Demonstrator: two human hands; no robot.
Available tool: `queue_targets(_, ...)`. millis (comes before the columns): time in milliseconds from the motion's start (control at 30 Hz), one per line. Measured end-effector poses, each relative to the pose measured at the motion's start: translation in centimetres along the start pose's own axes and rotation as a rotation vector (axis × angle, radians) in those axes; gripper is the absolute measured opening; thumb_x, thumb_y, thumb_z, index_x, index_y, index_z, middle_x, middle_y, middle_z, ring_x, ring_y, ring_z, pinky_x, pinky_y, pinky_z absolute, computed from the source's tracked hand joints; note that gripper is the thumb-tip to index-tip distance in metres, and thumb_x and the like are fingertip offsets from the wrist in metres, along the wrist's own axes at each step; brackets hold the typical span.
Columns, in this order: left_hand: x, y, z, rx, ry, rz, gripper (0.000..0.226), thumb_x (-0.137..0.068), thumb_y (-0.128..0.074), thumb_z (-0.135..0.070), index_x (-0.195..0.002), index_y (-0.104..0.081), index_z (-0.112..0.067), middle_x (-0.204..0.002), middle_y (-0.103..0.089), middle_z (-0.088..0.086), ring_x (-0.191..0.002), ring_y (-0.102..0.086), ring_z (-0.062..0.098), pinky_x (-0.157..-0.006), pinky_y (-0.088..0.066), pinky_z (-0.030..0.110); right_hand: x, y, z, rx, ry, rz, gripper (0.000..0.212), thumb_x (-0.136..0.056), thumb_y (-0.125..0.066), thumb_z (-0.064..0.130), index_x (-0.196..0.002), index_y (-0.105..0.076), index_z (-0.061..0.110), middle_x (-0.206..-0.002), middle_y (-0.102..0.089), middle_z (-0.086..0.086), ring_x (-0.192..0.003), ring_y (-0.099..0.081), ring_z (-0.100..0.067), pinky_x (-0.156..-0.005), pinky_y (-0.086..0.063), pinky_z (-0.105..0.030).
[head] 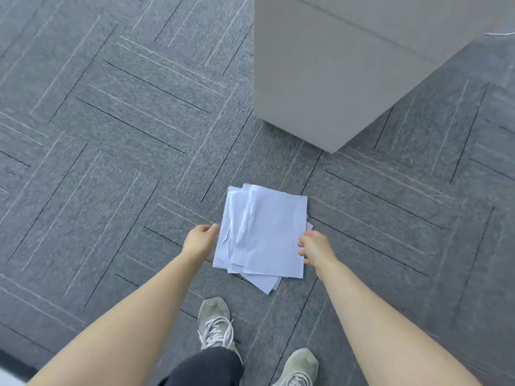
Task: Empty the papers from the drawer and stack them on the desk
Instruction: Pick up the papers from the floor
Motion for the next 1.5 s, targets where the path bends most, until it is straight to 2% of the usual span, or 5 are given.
queue_targets(200, -13.4, -7.9, 7.8, -0.115, -0.053, 0.075, 0.023, -0.081, -0.056, -0.039, -0.085, -0.047, -0.018, -0.086, -0.050, 0.006, -0.072, -0.044, 0.021, -0.067, -0.033, 0.032, -15.7, -1.1, -11.3, -0.033, -0.045, -0.179, 0.013, -0.080, -0.054, 0.007, -0.071, -0.044, 0.007, -0.066, -0.045, -0.011, -0.060, -0.041, -0.023, -0.052, -0.027, -0.027)
queue_targets(467, -19.8, -11.5, 10.6, 0.061, 0.007, -0.193, 0.080, -0.069, -0.069, -0.052, -0.125, -0.046, 0.000, -0.124, -0.058, 0.020, -0.112, -0.056, 0.039, -0.086, -0.047, 0.041, -21.7, -3.5, -12.9, -0.073, 0.025, -0.345, 0.034, -0.081, -0.062, 0.021, -0.100, -0.063, -0.006, -0.101, -0.066, -0.023, -0.091, -0.063, -0.034, -0.074, -0.045, -0.035)
queue_targets(867, -18.3, -13.7, 8.0, 0.113, -0.253, 0.079, 0.023, -0.073, -0.066, 0.002, -0.095, -0.064, -0.004, -0.084, -0.069, 0.006, -0.082, -0.067, 0.027, -0.071, -0.056, 0.035, -19.3, -8.2, -8.9, -0.149, 0.168, -0.154, 0.025, -0.081, -0.064, 0.000, -0.105, -0.055, 0.002, -0.102, -0.062, -0.015, -0.084, -0.054, -0.025, -0.075, -0.045, -0.032)
queue_targets(1100, -5.1, -2.1, -4.0, 0.368, -0.421, -0.030, 0.020, -0.065, -0.069, -0.001, -0.078, -0.058, -0.011, -0.069, -0.058, 0.001, -0.063, -0.051, 0.016, -0.056, -0.043, 0.025, -3.3, -2.7, 4.1, -0.157, 0.507, -0.188, 0.034, -0.081, -0.060, 0.007, -0.057, -0.039, 0.016, -0.055, -0.039, 0.004, -0.049, -0.032, -0.015, -0.045, -0.028, -0.024)
queue_targets(1500, 34.5, 22.7, -42.4, 0.648, -0.809, -0.006, 0.010, -0.066, -0.061, 0.004, -0.074, -0.060, -0.003, -0.076, -0.055, 0.007, -0.069, -0.050, 0.019, -0.067, -0.042, 0.033, 44.0, 18.2, 36.6, -0.501, 0.975, -0.200, 0.030, -0.076, -0.056, 0.014, -0.071, -0.041, -0.012, -0.066, -0.036, -0.005, -0.059, -0.027, -0.021, -0.056, -0.026, -0.033)
Point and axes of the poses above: each hand's wrist, its own x-axis away from the middle knuckle, its own y-axis out of the back of the hand, z = x × y, the point moved 9 cm from there along -x, towards the middle knuckle
